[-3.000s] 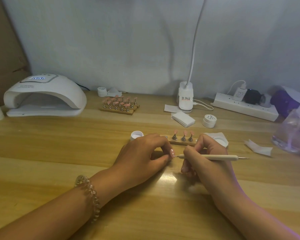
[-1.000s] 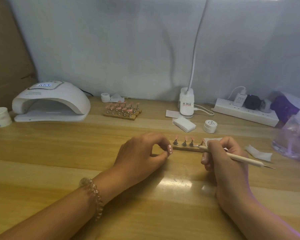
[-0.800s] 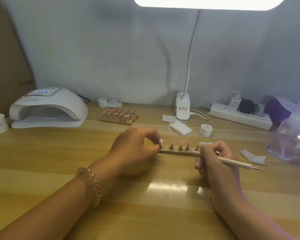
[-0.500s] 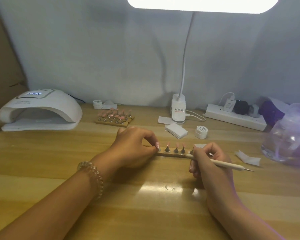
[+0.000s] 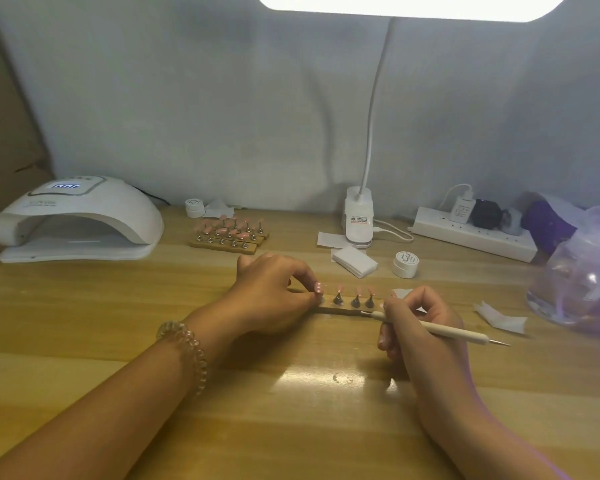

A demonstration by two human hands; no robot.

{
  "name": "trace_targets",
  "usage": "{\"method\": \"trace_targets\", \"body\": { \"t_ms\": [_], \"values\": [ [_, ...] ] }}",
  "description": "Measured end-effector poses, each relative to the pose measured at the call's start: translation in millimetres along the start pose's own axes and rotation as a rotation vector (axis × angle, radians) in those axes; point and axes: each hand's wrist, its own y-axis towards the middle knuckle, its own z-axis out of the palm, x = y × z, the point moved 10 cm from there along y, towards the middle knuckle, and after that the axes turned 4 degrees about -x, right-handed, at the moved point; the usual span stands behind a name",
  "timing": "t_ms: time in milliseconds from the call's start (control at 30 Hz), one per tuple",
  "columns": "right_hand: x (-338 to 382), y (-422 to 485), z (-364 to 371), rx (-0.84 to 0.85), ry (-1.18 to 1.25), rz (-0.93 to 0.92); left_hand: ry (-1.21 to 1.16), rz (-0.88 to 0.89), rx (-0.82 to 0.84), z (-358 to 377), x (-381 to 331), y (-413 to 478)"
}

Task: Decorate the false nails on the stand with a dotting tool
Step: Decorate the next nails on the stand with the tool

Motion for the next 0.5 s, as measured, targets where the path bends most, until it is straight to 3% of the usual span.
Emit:
{"method": "trace_targets", "body": {
  "t_ms": [300, 500],
  "values": [
    [-1.7, -0.1, 0.4, 0.009, -0.016, -0.006, 0.093, 0.017, 0.009, 1.8, -7.2, -1.4],
    [-0.8, -0.6, -0.1, -0.007, -0.008, -0.016, 0.227, 0.124, -0.126, -1.2, -30.7, -7.1]
  ]
}}
